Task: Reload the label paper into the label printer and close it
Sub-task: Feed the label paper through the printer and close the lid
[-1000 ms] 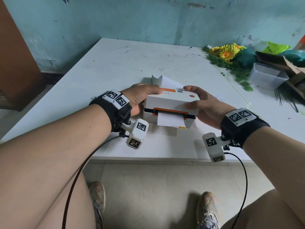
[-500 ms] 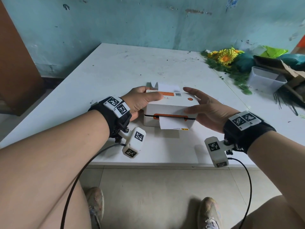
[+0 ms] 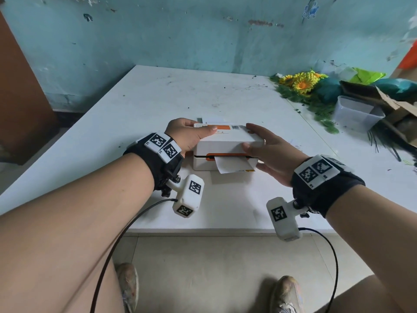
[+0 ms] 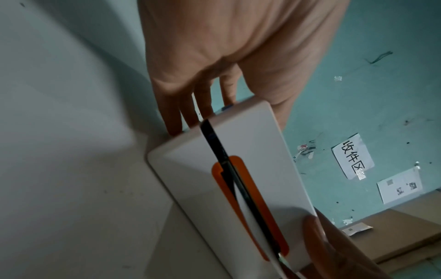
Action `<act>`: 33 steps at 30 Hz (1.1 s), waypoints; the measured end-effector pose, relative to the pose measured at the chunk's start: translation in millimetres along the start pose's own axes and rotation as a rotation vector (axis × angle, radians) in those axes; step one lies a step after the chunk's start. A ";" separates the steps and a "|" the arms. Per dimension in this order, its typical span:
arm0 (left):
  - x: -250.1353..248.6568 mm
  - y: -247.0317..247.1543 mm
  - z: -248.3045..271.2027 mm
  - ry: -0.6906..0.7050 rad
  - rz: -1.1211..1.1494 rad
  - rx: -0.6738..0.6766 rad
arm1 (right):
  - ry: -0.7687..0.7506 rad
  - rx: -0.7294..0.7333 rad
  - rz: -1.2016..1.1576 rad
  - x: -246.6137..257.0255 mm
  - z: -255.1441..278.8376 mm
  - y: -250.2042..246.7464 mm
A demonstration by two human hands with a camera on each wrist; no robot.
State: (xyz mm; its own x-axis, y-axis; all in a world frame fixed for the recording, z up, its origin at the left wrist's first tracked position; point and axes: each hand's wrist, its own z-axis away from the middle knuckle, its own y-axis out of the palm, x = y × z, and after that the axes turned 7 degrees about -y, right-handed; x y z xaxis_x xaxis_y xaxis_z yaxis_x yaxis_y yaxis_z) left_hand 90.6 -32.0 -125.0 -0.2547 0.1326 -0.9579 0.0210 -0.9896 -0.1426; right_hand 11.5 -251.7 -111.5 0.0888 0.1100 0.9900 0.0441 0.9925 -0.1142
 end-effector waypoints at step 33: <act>3.0 -14.7 11.5 0.211 -0.165 -0.037 | 0.046 -0.160 -0.126 4.9 -24.4 39.8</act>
State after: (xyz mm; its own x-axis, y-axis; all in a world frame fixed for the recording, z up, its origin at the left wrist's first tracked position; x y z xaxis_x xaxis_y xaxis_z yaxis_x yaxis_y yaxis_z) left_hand 78.4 -17.7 -122.9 -0.0504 0.3051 -0.9510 0.0327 -0.9512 -0.3069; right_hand 38.0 -213.0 -113.2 0.1182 -0.0206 0.9928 0.2153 0.9765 -0.0054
